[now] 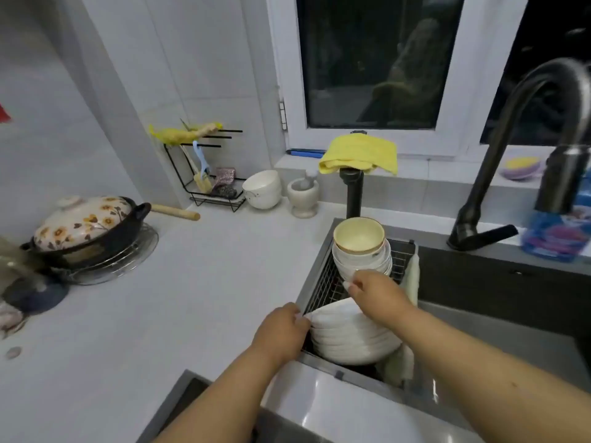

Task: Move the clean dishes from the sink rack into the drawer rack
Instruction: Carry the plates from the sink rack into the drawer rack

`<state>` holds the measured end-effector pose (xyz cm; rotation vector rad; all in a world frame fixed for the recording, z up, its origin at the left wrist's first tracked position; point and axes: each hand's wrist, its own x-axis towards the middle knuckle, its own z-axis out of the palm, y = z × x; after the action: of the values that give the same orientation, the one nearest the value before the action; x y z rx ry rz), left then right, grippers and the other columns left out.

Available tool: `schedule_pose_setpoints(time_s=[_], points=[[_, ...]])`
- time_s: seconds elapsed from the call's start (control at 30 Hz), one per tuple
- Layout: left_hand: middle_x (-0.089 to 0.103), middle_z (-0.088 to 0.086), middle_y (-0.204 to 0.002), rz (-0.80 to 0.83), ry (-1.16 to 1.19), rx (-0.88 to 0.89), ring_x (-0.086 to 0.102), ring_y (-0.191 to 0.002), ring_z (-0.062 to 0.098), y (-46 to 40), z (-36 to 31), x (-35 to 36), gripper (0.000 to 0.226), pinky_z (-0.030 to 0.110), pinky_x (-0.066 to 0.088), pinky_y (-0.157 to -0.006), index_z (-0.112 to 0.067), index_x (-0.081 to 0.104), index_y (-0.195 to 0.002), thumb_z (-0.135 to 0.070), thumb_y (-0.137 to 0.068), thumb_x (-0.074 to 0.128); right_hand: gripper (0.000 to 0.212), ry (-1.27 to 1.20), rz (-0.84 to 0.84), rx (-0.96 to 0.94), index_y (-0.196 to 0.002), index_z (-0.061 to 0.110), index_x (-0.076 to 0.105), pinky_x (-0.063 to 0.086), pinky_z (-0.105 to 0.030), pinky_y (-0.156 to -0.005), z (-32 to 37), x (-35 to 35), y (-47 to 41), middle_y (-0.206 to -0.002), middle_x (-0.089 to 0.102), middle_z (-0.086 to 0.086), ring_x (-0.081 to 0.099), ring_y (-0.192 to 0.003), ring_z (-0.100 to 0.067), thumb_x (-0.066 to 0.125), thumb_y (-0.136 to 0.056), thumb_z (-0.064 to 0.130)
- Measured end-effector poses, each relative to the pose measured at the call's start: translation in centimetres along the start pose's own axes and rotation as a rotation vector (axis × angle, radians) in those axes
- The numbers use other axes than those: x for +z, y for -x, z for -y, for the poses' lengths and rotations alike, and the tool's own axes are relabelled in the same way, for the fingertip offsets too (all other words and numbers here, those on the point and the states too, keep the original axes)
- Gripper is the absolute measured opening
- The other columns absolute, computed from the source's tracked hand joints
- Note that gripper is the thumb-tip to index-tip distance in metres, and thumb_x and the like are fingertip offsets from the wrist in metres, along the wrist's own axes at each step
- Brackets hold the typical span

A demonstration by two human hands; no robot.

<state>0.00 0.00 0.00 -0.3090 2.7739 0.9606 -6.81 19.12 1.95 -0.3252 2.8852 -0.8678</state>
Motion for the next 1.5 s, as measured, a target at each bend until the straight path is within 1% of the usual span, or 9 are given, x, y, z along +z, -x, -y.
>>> schedule_pose_setpoints(time_s=[0.17, 0.37, 0.7, 0.83, 1.03, 1.17, 1.27, 1.33, 1.5], points=[[0.065, 0.01, -0.11, 0.008, -0.068, -0.12, 0.059, -0.102, 0.029, -2.0, -1.5, 1.8, 0.038, 0.031, 0.044, -0.081, -0.009, 0.056, -0.107, -0.043, -0.096, 0.041, 0.021, 0.19, 0.048, 0.197, -0.077, 0.016, 0.054, 0.04, -0.029, -0.069, -2.8, -0.7, -1.4, -0.092, 0.059, -0.006, 0.053, -0.084, -0.021, 0.046, -0.091, 0.03], [0.067, 0.02, -0.108, 0.054, 0.111, -0.339, 0.064, -0.102, 0.035, -4.2, -2.7, 3.8, 0.034, 0.032, 0.048, -0.076, 0.002, 0.062, -0.105, -0.026, -0.091, 0.049, 0.03, 0.308, 0.106, 0.506, -0.114, 0.015, 0.062, 0.047, -0.037, -0.089, -3.8, -1.7, -2.2, -0.123, 0.057, -0.007, 0.054, -0.114, -0.026, 0.047, -0.09, 0.022], [0.064, 0.023, -0.111, -0.019, 0.229, -0.541, 0.063, -0.106, 0.037, -5.8, -3.9, 4.4, 0.025, 0.029, 0.042, -0.069, 0.006, 0.06, -0.106, -0.006, -0.087, 0.049, 0.025, 0.361, 0.317, 0.453, -0.112, 0.008, 0.062, 0.051, -0.033, -0.086, -4.4, -2.5, -4.0, -0.114, 0.063, -0.007, 0.062, -0.106, -0.024, 0.047, -0.093, 0.013], [0.06, 0.021, -0.086, -0.064, 0.318, -0.556, 0.061, -0.084, 0.034, -5.5, -4.1, 3.1, 0.02, 0.03, 0.04, -0.065, 0.005, 0.061, -0.097, -0.007, -0.087, 0.049, 0.01, 0.346, 0.352, 0.437, -0.091, 0.009, 0.057, 0.05, -0.031, -0.081, -3.9, -3.9, -3.9, -0.083, 0.054, -0.005, 0.062, -0.102, -0.024, 0.049, -0.091, 0.013], [0.064, 0.015, -0.06, -0.045, 0.28, -0.515, 0.051, -0.052, 0.024, -1.4, -5.9, -0.8, 0.023, 0.024, 0.037, -0.051, -0.001, 0.058, -0.056, 0.001, -0.076, 0.046, 0.013, 0.077, 0.26, 0.416, -0.075, 0.006, 0.053, 0.048, -0.032, -0.07, -2.4, -6.5, -1.8, -0.071, 0.052, -0.008, 0.055, -0.072, -0.024, 0.052, -0.087, 0.012], [0.065, 0.022, -0.063, -0.128, 0.633, -0.5, 0.059, -0.05, 0.028, 2.2, -5.7, -2.0, 0.028, 0.026, 0.049, -0.044, 0.013, 0.058, -0.096, 0.004, -0.082, 0.035, 0.011, -0.055, 0.13, 0.333, -0.081, 0.006, 0.058, 0.047, -0.033, -0.063, 0.0, -7.3, 0.2, -0.075, 0.058, -0.01, 0.055, -0.066, -0.023, 0.06, -0.083, 0.017], [0.061, 0.018, -0.057, -0.252, 0.824, -0.475, 0.057, -0.044, 0.023, 5.9, -4.5, -3.1, 0.03, 0.025, 0.048, -0.04, 0.014, 0.058, -0.095, 0.008, -0.082, 0.032, 0.014, -0.19, 0.074, 0.219, -0.082, 0.005, 0.058, 0.04, -0.031, -0.054, 2.9, -7.0, 1.8, -0.069, 0.054, -0.009, 0.048, -0.058, -0.02, 0.058, -0.083, 0.019], [0.056, 0.011, -0.046, -0.338, 0.911, -0.459, 0.053, -0.041, 0.021, 8.9, -3.3, -4.1, 0.028, 0.024, 0.045, -0.039, 0.01, 0.059, -0.08, 0.009, -0.082, 0.031, 0.016, -0.419, 0.126, 0.197, -0.089, 0.005, 0.056, 0.035, -0.029, -0.051, 5.4, -6.3, 3.2, -0.067, 0.049, -0.007, 0.044, -0.055, -0.019, 0.056, -0.085, 0.02], [0.051, 0.013, -0.049, -0.579, 1.013, -0.437, 0.048, -0.037, 0.022, 18.5, 1.5, -6.2, 0.029, 0.023, 0.037, -0.038, 0.002, 0.052, -0.065, 0.011, -0.082, 0.03, 0.021, -1.032, 0.531, 0.211, -0.102, 0.01, 0.058, 0.055, -0.04, -0.065, 12.0, -2.7, 9.3, -0.084, 0.061, -0.015, 0.064, -0.073, -0.031, 0.051, -0.091, 0.026]])
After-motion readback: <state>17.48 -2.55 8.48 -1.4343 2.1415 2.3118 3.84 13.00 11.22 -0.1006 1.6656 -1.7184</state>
